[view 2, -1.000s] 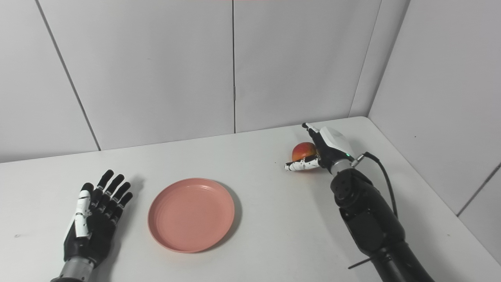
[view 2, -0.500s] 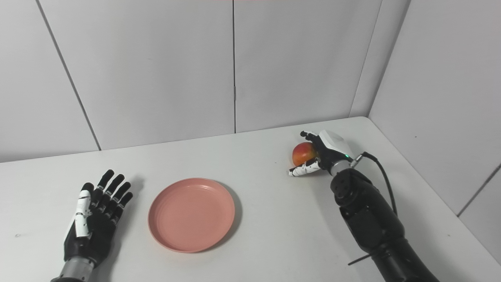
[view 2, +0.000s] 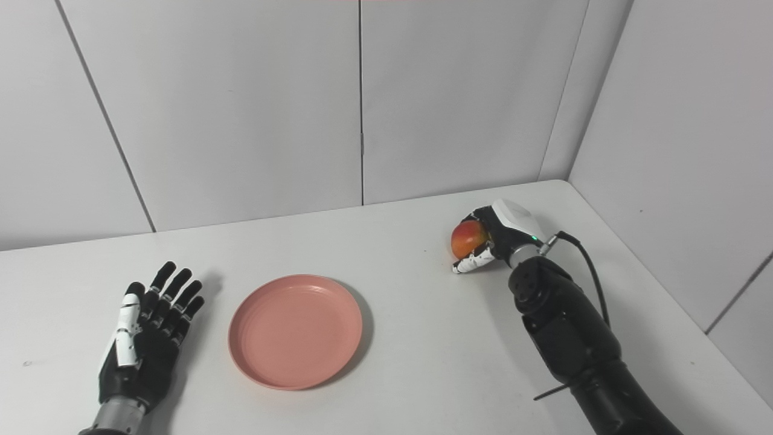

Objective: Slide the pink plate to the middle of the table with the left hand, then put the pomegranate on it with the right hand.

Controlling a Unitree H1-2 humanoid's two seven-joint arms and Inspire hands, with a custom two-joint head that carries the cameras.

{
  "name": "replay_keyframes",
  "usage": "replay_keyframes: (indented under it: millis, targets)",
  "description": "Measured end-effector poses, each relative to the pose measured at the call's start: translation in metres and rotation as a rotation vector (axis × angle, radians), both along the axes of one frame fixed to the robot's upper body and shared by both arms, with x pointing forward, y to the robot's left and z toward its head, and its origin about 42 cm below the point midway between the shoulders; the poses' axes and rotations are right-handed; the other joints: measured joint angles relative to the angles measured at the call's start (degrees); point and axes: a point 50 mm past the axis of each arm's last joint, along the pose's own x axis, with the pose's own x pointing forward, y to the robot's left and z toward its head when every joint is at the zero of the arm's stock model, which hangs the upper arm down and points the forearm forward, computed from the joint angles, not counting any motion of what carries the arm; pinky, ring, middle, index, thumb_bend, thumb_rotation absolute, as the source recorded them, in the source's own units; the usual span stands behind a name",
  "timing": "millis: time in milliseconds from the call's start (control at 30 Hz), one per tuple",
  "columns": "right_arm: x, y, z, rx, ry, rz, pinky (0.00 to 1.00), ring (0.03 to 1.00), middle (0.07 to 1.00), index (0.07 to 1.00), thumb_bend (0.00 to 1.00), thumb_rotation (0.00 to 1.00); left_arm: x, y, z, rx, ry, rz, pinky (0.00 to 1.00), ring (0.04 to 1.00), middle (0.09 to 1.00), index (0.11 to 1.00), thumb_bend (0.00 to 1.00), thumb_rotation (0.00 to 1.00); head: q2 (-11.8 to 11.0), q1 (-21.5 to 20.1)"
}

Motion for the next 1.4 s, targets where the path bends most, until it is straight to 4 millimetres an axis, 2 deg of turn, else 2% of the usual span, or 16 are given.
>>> replay_keyframes:
  millis: [67,100,133,167,233,333,467,733,967,1100,1267,1400]
  targets:
    - [0.0,0.0,0.0,0.002,-0.003,-0.002,0.42,0.471,0.487,0.501,0.53,0.03,0.0,0.0,0.0,0.0,0.0,0.0,0.96,0.929,0.939,0.924,0.43,1.0,0.0,0.1]
    - [0.0,0.0,0.0,0.005,-0.005,-0.003,0.43,0.504,0.522,0.479,0.52,0.01,0.0,0.0,0.0,0.0,0.0,0.0,0.95,0.925,0.937,0.924,0.43,1.0,0.0,0.1]
    - [0.0,0.0,0.0,0.011,-0.008,-0.004,0.45,0.532,0.509,0.482,0.52,0.01,0.0,0.0,0.0,0.001,0.0,0.0,0.95,0.922,0.934,0.92,0.43,1.0,0.0,0.1]
    - [0.0,0.0,0.001,0.016,-0.011,-0.005,0.44,0.526,0.523,0.476,0.52,0.0,0.0,0.0,0.0,0.001,0.0,-0.001,0.95,0.922,0.933,0.919,0.43,1.0,0.0,0.1]
    - [0.0,-0.001,0.001,0.027,-0.016,-0.009,0.41,0.483,0.484,0.494,0.53,0.0,0.0,0.0,0.0,0.001,-0.001,-0.001,0.95,0.925,0.934,0.919,0.44,1.0,0.0,0.1]
    - [0.0,-0.003,0.003,0.048,-0.04,-0.025,0.42,0.503,0.517,0.474,0.52,0.0,0.0,0.0,0.0,0.001,-0.001,-0.001,0.95,0.924,0.935,0.921,0.43,1.0,-0.1,0.4]
    - [-0.001,-0.002,0.011,0.076,-0.076,-0.027,0.39,0.454,0.46,0.517,0.52,0.0,0.0,0.0,0.0,0.001,-0.001,-0.001,0.94,0.915,0.928,0.915,0.43,1.0,-0.1,0.6]
    - [-0.01,0.016,0.046,0.108,-0.199,0.025,0.39,0.456,0.469,0.515,0.52,0.0,0.0,-0.003,-0.002,0.005,-0.018,-0.01,0.95,0.924,0.938,0.92,0.43,1.0,0.0,3.0]
    - [-0.026,0.043,0.076,0.127,-0.309,0.11,0.4,0.47,0.477,0.505,0.52,0.0,-0.003,-0.01,0.0,0.026,-0.022,-0.014,0.93,0.912,0.922,0.909,0.43,1.0,0.3,6.8]
    - [-0.034,0.056,0.085,0.129,-0.334,0.153,0.41,0.478,0.475,0.509,0.52,0.0,-0.007,-0.014,0.001,0.055,-0.02,0.001,0.93,0.912,0.922,0.912,0.44,1.0,0.5,9.0]
    - [-0.047,0.094,0.095,0.134,-0.375,0.26,0.41,0.475,0.473,0.511,0.52,0.0,-0.015,-0.025,0.003,0.128,-0.02,0.014,0.93,0.925,0.933,0.918,0.43,1.0,0.7,11.2]
    - [-0.051,0.118,0.092,0.155,-0.361,0.33,0.4,0.466,0.459,0.527,0.52,0.0,-0.018,-0.033,0.003,0.147,-0.02,0.022,0.94,0.931,0.939,0.926,0.43,1.0,0.7,11.9]
